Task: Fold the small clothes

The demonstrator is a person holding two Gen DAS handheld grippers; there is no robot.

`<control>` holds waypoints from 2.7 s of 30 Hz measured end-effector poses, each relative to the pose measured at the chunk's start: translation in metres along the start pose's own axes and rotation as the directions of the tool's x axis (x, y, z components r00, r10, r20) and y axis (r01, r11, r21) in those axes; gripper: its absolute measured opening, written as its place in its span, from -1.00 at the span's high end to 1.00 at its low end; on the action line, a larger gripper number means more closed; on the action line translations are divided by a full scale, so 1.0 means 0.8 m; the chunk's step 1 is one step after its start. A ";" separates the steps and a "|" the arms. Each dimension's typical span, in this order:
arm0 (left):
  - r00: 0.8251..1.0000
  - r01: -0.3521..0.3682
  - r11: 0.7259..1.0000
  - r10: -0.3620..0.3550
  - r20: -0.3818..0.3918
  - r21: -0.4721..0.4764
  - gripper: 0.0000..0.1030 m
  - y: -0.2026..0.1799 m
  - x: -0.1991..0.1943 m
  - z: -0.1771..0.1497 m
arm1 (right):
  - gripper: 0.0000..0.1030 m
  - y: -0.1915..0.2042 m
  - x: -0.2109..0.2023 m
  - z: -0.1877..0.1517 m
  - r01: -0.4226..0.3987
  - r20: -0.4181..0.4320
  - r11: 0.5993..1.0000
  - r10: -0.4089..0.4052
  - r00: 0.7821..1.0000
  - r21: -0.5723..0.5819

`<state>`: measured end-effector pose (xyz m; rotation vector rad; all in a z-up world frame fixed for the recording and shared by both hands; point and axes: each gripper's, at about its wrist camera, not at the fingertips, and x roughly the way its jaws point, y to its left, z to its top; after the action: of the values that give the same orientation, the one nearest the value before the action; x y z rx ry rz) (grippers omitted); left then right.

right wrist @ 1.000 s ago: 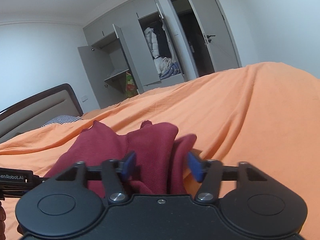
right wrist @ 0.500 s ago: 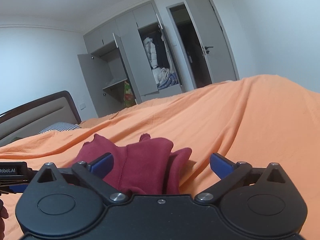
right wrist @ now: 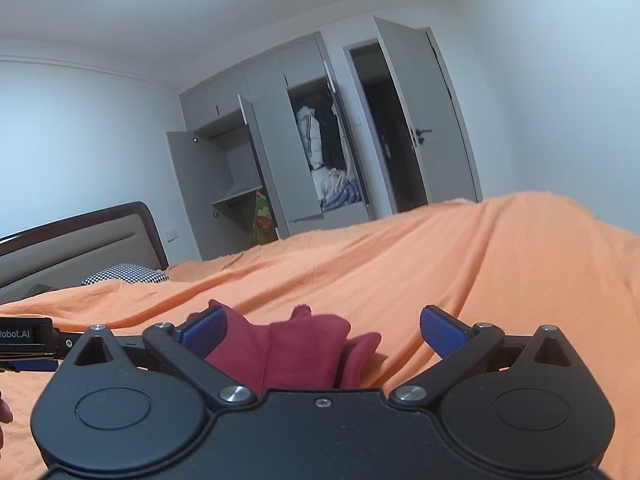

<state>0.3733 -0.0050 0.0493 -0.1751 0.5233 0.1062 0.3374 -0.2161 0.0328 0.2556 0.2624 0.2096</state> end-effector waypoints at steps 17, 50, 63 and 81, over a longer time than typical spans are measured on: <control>0.998 -0.018 0.999 0.015 0.056 0.036 -0.99 -0.008 -0.043 -0.014 | -0.99 0.017 -0.060 0.003 0.003 0.064 0.997 0.002 0.998 -0.080; 0.994 -0.036 0.998 0.030 0.107 0.054 -0.99 0.036 -0.158 -0.147 | -0.99 0.058 -0.210 -0.098 0.016 0.115 0.990 0.000 0.993 -0.141; 0.989 -0.014 0.996 0.000 0.146 0.090 -0.99 0.046 -0.203 -0.187 | -0.99 0.063 -0.256 -0.127 0.018 0.104 0.988 -0.001 0.995 -0.157; 0.987 -0.014 0.995 -0.002 0.163 0.098 -0.99 0.066 -0.253 -0.224 | -0.99 0.080 -0.295 -0.143 0.006 0.084 0.980 0.011 0.996 -0.197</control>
<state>0.1041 0.0006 -0.0081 -0.0677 0.3651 0.0991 0.0717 -0.1859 -0.0028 0.0682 0.1561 0.2252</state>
